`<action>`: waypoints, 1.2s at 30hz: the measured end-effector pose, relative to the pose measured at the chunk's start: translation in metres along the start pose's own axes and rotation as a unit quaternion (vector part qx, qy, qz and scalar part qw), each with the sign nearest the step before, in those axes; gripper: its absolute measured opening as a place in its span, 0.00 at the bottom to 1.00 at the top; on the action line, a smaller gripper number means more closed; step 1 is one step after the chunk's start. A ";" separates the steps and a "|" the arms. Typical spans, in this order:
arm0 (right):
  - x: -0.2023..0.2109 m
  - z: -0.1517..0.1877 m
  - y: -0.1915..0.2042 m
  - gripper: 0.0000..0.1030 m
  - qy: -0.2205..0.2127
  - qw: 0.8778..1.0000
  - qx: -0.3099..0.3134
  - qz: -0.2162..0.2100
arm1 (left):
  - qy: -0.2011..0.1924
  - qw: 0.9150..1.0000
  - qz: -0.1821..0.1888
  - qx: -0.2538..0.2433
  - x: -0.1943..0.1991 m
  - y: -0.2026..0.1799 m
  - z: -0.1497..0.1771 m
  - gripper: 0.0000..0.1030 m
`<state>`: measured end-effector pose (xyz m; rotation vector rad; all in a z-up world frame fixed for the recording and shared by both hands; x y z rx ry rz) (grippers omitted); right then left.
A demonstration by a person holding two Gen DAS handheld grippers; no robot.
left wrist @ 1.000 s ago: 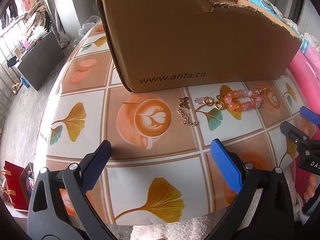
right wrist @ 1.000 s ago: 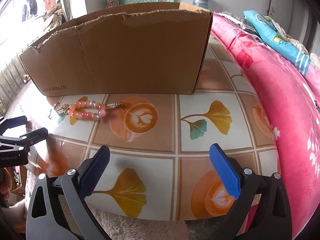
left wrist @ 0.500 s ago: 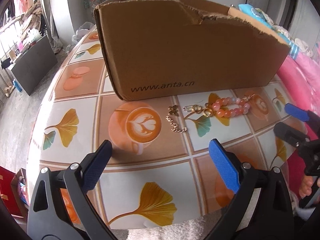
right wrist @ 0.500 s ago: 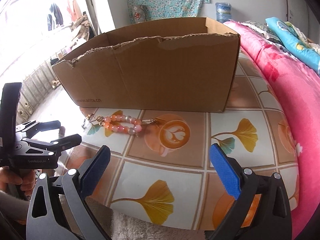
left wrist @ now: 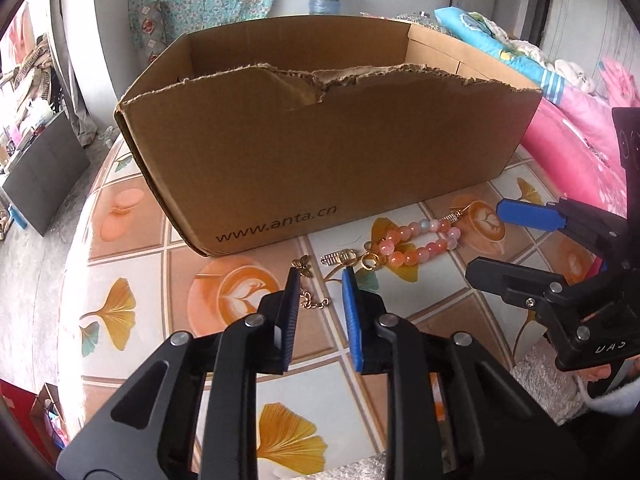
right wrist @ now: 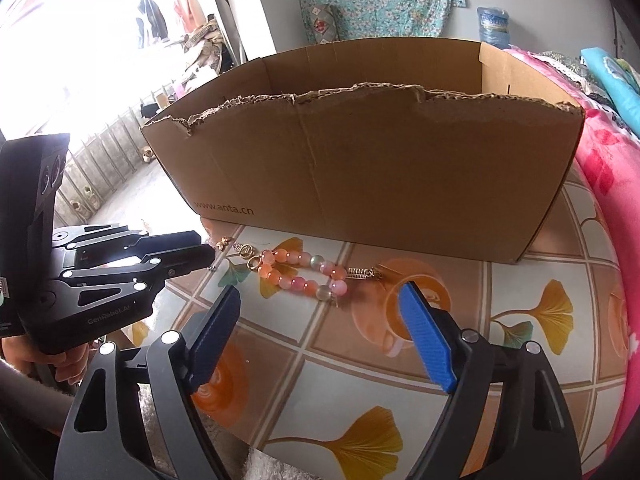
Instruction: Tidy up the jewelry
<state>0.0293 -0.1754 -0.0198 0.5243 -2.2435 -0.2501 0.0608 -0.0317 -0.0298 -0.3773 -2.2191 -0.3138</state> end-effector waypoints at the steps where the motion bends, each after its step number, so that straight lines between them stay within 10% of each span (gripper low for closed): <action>1: -0.001 -0.001 0.000 0.78 0.001 1.000 0.001 -0.003 | 0.002 1.000 0.000 -0.002 -0.001 0.001 0.000 0.19; 11: -0.009 -0.003 -0.002 0.78 0.012 1.000 -0.013 -0.021 | 0.003 0.998 0.017 -0.055 -0.012 0.010 0.007 0.26; 17: -0.007 -0.002 0.001 0.78 0.013 1.000 -0.016 -0.021 | -0.002 0.998 0.022 -0.062 -0.015 0.017 0.005 0.02; 28: 0.000 -0.005 0.010 0.78 0.017 1.000 0.000 -0.026 | -0.031 0.999 0.009 -0.037 0.002 0.019 0.011 0.01; 36: -0.011 -0.008 0.029 0.55 0.036 0.998 0.039 -0.047 | -0.048 0.999 0.006 0.017 0.023 0.032 0.014 0.01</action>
Point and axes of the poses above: each gripper's, at about its wrist camera, not at the fingertips, and x roughly against the way its jaws point, y to its left, z to its underside, the point moved 1 cm from there along -x, roughly the way its jaws point, and after that the axes turned 10 degrees about -z, right-handed, at the moved point
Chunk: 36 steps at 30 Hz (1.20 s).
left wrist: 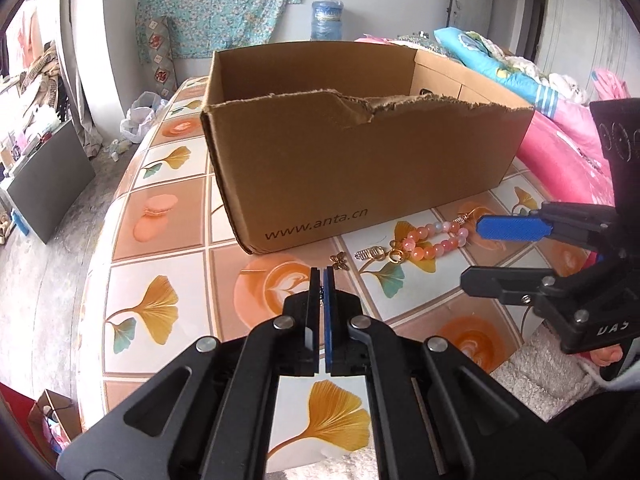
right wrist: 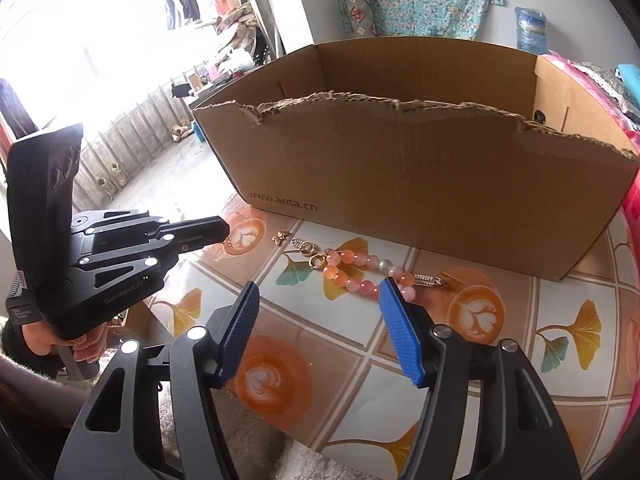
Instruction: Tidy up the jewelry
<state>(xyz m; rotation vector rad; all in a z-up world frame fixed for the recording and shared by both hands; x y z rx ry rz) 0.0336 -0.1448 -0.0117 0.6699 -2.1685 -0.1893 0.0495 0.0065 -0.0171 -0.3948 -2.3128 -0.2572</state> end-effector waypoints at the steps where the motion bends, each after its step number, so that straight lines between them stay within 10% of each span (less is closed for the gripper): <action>1: -0.004 -0.002 0.002 0.50 0.006 1.000 0.007 0.000 | -0.003 1.000 0.004 0.009 0.003 0.002 0.000 0.01; 15: -0.043 -0.013 0.010 0.29 0.080 0.990 0.092 0.075 | -0.009 0.997 0.053 0.059 -0.003 0.010 0.003 0.01; 19: -0.044 -0.017 0.011 0.10 0.088 0.989 0.095 0.070 | -0.008 0.996 0.065 0.063 -0.007 0.007 0.005 0.01; 36: 0.061 -0.034 -0.041 0.10 -0.019 0.998 -0.055 0.008 | -0.001 0.996 0.069 0.064 -0.015 0.003 0.006 0.01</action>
Point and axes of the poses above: each gripper's, at about its wrist camera, not at the fingertips, and x roughly against the way its jaws point, y to its left, z to its underside, the point moved 1 cm from there along -x, roughly the way its jaws point, and after that the axes turned 10 degrees about -z, right-handed, at the moved point
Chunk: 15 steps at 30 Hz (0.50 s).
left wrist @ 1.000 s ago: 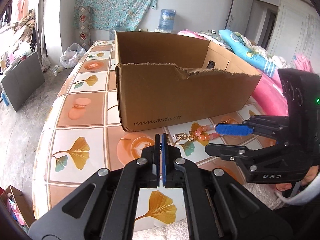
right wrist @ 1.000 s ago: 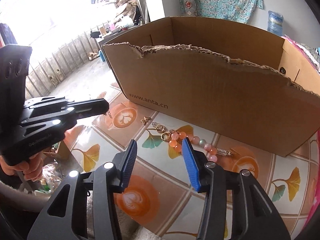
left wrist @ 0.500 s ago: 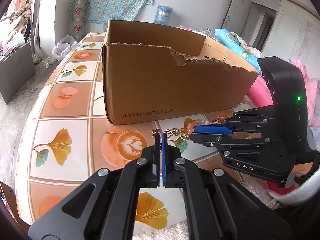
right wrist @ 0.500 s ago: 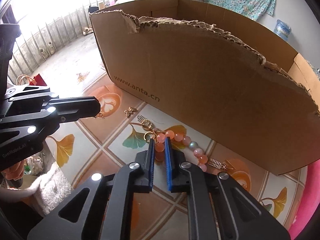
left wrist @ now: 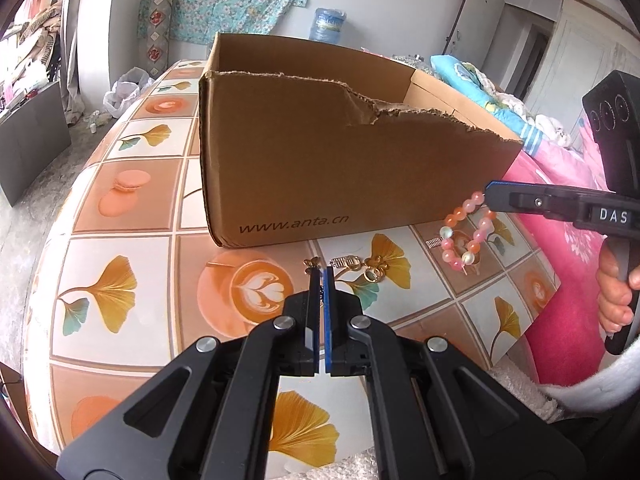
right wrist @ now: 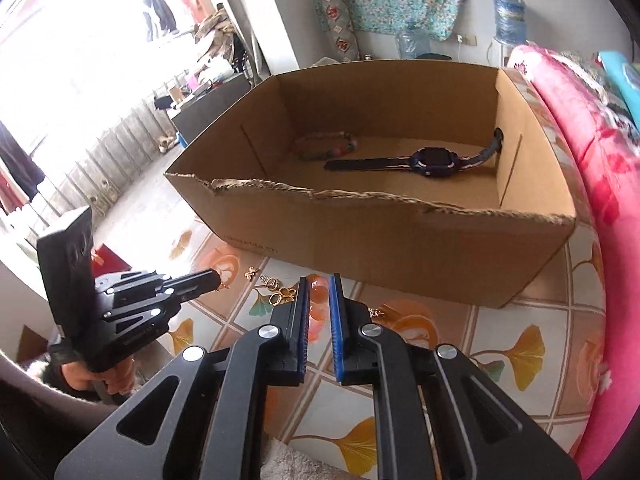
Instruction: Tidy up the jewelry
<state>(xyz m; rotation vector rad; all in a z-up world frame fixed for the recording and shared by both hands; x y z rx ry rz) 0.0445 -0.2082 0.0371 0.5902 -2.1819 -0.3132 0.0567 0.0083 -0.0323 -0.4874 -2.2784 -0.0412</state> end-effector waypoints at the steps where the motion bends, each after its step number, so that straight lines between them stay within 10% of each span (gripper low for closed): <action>1: 0.001 0.002 -0.007 0.10 0.000 1.000 -0.015 0.000 | 0.001 1.000 -0.001 -0.001 -0.001 -0.001 0.000 0.01; 9: -0.002 0.015 -0.046 0.11 0.011 0.993 -0.061 0.097 | 0.011 1.000 -0.012 -0.004 -0.008 -0.008 0.000 0.01; 15: -0.015 0.020 -0.011 0.30 0.014 0.997 0.011 0.076 | 0.013 1.000 -0.017 -0.007 -0.010 -0.015 -0.002 0.01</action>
Point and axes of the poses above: each gripper's, at about its wrist camera, not at the fingertips, and x roughly against the way its jaws point, y to its left, z to its underside, the point moved 1 cm from there along -x, roughly the way its jaws point, and after that the axes turned 10 degrees about -z, right-handed, at the moved point
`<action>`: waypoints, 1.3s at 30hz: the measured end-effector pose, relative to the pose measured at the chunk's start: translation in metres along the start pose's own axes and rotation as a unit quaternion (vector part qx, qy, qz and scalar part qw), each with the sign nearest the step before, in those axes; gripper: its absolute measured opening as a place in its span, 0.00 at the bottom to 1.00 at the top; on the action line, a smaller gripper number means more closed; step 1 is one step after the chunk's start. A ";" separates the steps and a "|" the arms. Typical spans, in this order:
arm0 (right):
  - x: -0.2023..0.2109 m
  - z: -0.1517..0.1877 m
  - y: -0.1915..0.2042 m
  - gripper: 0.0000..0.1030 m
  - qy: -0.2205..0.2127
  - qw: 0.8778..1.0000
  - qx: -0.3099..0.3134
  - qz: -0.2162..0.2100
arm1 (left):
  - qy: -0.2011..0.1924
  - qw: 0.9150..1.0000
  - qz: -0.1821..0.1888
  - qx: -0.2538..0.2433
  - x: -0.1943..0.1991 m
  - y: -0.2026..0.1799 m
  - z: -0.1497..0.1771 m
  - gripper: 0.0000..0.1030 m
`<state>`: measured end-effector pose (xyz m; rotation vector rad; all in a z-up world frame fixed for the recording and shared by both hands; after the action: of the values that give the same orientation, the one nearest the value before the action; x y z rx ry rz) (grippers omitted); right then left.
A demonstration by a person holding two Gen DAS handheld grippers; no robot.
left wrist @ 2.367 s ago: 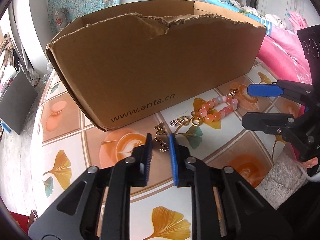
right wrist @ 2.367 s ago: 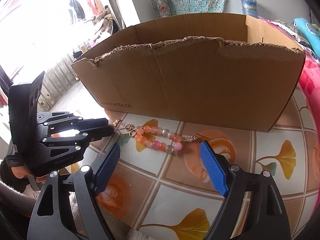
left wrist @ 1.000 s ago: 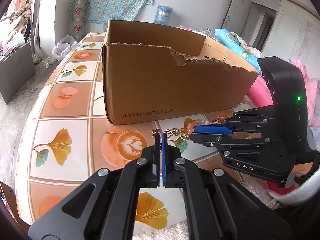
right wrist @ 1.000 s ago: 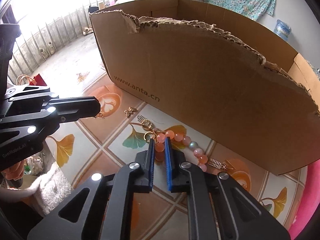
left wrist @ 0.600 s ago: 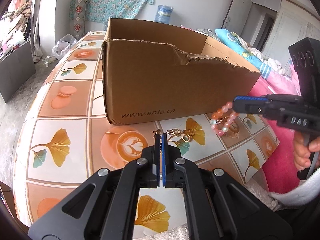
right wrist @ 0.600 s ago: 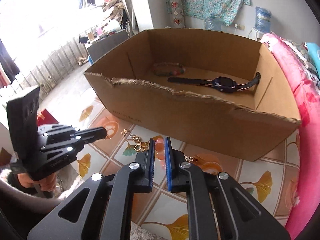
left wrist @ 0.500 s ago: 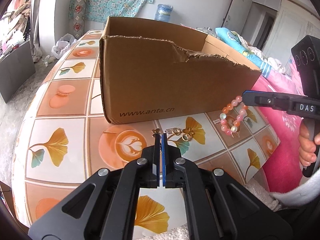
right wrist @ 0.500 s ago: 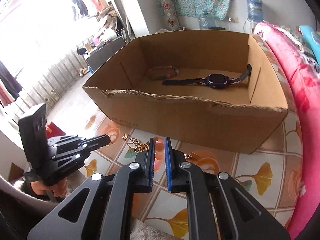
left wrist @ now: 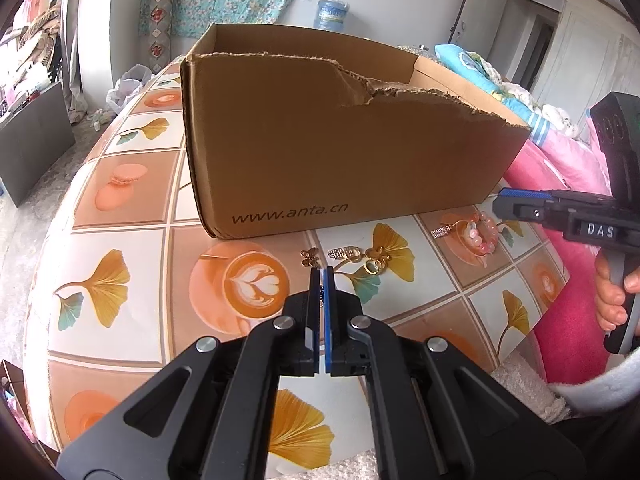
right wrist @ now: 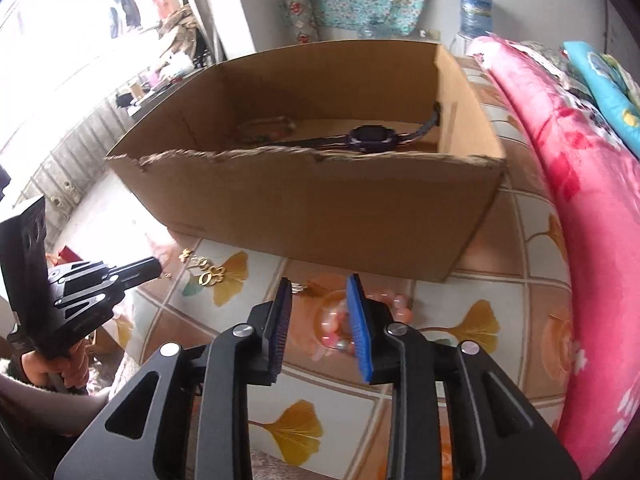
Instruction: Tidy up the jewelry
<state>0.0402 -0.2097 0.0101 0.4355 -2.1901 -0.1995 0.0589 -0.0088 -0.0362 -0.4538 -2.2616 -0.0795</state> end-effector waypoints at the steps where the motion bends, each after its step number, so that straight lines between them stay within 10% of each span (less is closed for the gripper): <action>1: -0.007 0.001 0.008 0.30 0.007 1.000 0.014 -0.005 | 0.000 1.000 0.000 0.001 0.000 0.000 0.000 0.01; 15: -0.056 0.003 0.021 0.25 0.049 0.996 0.052 0.043 | -0.004 1.000 -0.001 0.003 0.009 0.007 -0.003 0.01; 19: -0.055 0.002 0.020 0.06 0.048 0.997 0.042 0.034 | -0.003 1.000 -0.001 0.006 0.008 0.007 -0.003 0.01; 39: -0.003 -0.010 0.009 0.02 -0.020 0.999 0.022 -0.035 | -0.069 0.997 -0.003 -0.023 0.065 -0.003 -0.021 0.01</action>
<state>0.0473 -0.2001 0.0167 0.5370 -2.2239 -0.1984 0.0332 0.0034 0.0254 -0.4897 -2.4008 -0.1065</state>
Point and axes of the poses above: each gripper's, at about its wrist camera, not at the fingertips, and x roughly against the way its jaws point, y to its left, z to its underside, the point moved 1 cm from there along -x, roughly the way its jaws point, and after that the axes turned 10 degrees about -z, right-handed, at the moved point
